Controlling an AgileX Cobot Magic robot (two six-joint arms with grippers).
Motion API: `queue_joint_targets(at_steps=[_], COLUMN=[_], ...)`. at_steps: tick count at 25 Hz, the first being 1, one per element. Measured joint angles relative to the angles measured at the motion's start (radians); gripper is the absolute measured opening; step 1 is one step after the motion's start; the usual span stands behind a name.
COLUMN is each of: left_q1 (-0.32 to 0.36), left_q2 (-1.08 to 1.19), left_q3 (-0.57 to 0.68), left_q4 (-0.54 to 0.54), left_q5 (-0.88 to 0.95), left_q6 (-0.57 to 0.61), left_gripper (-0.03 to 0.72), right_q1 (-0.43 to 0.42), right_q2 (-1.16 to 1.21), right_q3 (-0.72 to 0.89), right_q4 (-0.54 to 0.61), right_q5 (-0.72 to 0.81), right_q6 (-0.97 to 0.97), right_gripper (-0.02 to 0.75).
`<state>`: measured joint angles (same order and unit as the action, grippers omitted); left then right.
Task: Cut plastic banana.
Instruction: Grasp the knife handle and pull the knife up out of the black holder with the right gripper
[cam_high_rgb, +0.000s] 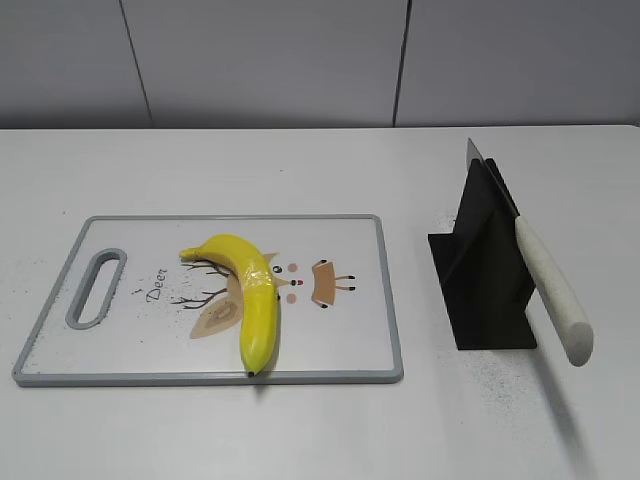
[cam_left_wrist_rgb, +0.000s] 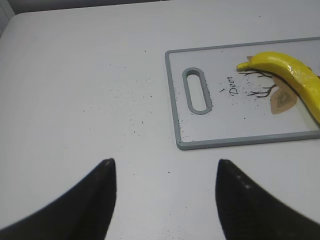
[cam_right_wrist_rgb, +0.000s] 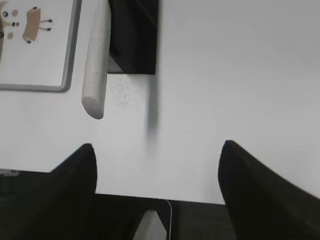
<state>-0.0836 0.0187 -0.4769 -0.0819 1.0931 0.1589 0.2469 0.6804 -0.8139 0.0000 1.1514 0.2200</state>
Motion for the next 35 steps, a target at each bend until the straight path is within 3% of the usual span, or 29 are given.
queue_joint_targets(at_steps=[8, 19, 26, 33, 35], left_q1=[0.0, 0.0, 0.0, 0.0, 0.0], left_q2=[0.0, 0.0, 0.0, 0.0, 0.0], left_q3=[0.0, 0.0, 0.0, 0.0, 0.0], left_q4=[0.0, 0.0, 0.0, 0.0, 0.0], left_q5=[0.0, 0.0, 0.0, 0.0, 0.0], left_q6=[0.0, 0.0, 0.0, 0.0, 0.0], left_gripper=[0.591, 0.59, 0.59, 0.59, 0.587], right_q1=[0.097, 0.102, 0.102, 0.102, 0.102], right_q2=[0.291, 0.68, 0.858, 0.984, 0.997], right_q3=[-0.12, -0.267, -0.274, -0.274, -0.274], right_q4=[0.0, 0.132, 0.142, 0.142, 0.14], right_q5=[0.037, 0.032, -0.001, -0.035, -0.035], right_q6=[0.018, 0.019, 0.021, 0.021, 0.036], right_gripper=[0.572, 0.572, 0.568, 0.49, 0.361])
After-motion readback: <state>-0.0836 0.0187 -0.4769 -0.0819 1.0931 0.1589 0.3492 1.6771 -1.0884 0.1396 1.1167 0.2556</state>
